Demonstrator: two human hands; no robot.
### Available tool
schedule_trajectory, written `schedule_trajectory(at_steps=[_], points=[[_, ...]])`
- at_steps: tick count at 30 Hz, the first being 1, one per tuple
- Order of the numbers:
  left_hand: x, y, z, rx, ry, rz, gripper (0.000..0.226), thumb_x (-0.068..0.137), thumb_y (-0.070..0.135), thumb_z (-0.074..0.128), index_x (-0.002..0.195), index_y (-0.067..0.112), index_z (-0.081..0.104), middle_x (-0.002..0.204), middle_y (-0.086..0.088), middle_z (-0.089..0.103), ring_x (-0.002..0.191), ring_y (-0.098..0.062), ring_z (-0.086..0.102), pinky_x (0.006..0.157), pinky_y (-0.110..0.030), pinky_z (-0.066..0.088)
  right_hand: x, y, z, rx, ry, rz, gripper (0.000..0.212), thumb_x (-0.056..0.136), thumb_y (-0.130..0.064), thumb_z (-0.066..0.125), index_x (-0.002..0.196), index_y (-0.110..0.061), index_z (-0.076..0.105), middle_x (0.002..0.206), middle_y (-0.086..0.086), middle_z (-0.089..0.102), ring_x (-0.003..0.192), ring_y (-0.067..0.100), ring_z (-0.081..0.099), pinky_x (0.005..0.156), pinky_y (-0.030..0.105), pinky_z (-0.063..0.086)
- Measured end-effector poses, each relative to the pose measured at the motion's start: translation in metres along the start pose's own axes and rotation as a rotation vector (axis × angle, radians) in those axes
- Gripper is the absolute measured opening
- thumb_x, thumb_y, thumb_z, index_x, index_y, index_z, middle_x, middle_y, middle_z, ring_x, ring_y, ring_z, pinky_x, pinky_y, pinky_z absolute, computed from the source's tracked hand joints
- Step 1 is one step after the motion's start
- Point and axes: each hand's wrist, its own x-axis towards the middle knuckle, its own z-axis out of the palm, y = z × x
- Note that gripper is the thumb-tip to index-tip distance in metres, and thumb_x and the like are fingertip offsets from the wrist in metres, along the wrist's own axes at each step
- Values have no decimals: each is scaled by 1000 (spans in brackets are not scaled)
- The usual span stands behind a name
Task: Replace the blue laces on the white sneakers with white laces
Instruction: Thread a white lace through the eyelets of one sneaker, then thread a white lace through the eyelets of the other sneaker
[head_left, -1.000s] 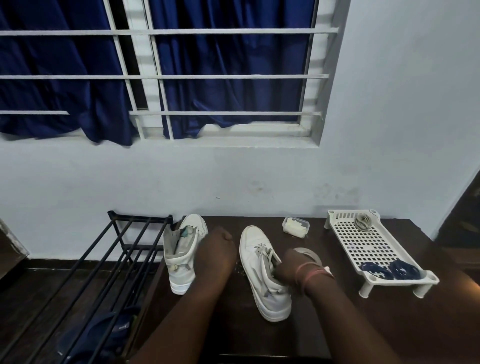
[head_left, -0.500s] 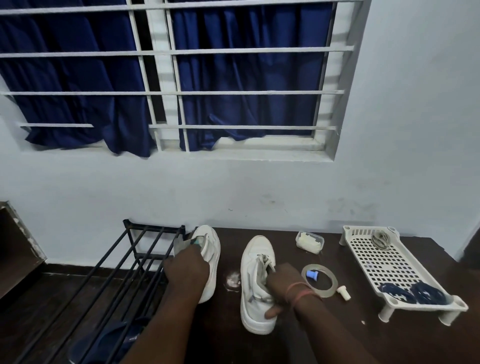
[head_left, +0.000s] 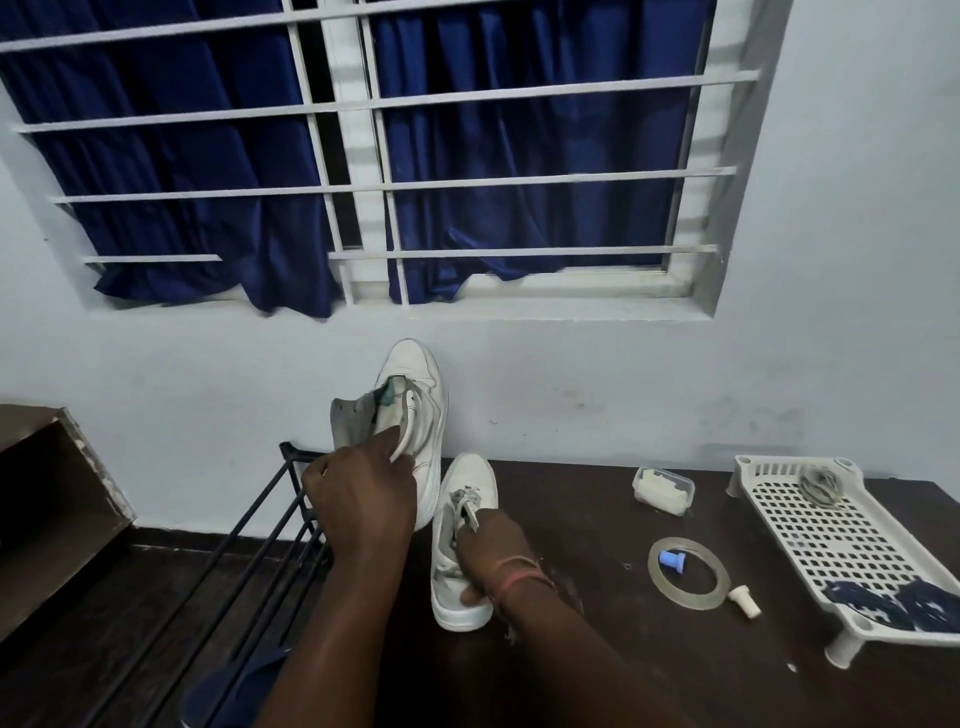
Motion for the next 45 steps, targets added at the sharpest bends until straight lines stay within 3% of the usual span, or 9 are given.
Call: schedule_trajectory(at_steps=[3, 7, 11, 15, 22, 26, 33, 39, 45], points=[[1, 2, 3, -7, -6, 10, 23, 74, 21, 80, 97, 25, 79, 64, -8, 68, 70, -32, 67, 83, -41, 46, 3, 0, 4, 97, -30, 48, 34, 92, -29, 47, 106, -2, 61, 108, 17, 64, 63, 32, 69, 39, 23, 48], [-7, 20, 1, -44, 28, 81, 23, 75, 22, 81, 97, 28, 77, 59, -4, 65, 68, -29, 66, 82, -38, 41, 7, 0, -20, 71, 200, -81, 49, 98, -45, 41, 94, -4, 67, 101, 17, 70, 97, 33, 66, 80, 33, 51], [-22, 51, -3, -88, 17, 220, 24, 74, 22, 80, 95, 31, 74, 59, 1, 63, 67, -25, 64, 82, -36, 40, -16, -10, -69, 331, 427, -256, 49, 98, -56, 39, 81, -14, 58, 84, 1, 66, 83, 20, 61, 71, 29, 37], [-49, 83, 8, -146, -64, 387, 20, 74, 22, 70, 93, 30, 72, 59, 3, 64, 62, -20, 62, 81, -37, 41, -27, -9, -103, 396, 329, -252, 56, 81, -75, 50, 86, -21, 63, 80, -3, 70, 73, 12, 67, 72, 29, 50], [-105, 111, 50, -182, -462, 586, 12, 60, 20, 72, 70, 22, 66, 61, -2, 67, 57, -23, 63, 60, -30, 45, -13, 60, -133, 86, 281, 22, 44, 92, -42, 46, 90, -6, 70, 93, 15, 71, 92, 32, 66, 83, 36, 53], [-128, 118, 66, -213, -565, 539, 32, 83, 35, 56, 101, 14, 71, 90, -12, 73, 82, -30, 67, 69, -38, 48, -7, 92, -139, -14, 212, 81, 45, 95, -43, 43, 97, -6, 70, 97, 13, 71, 95, 29, 66, 72, 28, 41], [-126, 114, 66, -386, -702, 283, 28, 78, 29, 45, 85, 18, 70, 82, -3, 74, 79, -20, 68, 72, -33, 51, -4, 111, -134, -4, 113, 176, 42, 97, -38, 46, 104, 0, 62, 87, 12, 61, 59, 17, 57, 27, 10, 27], [-107, 136, 69, -408, -456, 206, 35, 82, 34, 40, 90, 30, 74, 79, 7, 74, 74, -13, 70, 77, -36, 54, 5, 113, -172, 36, 353, 152, 50, 92, -51, 52, 104, -6, 71, 104, 14, 70, 98, 29, 67, 77, 21, 49], [-87, 273, 114, -528, -797, 284, 24, 88, 23, 50, 94, 26, 72, 102, 10, 73, 98, -16, 66, 87, -36, 53, 35, 137, -266, -32, 581, 184, 34, 89, -35, 53, 98, -7, 69, 104, 18, 69, 104, 33, 64, 78, 29, 43]])
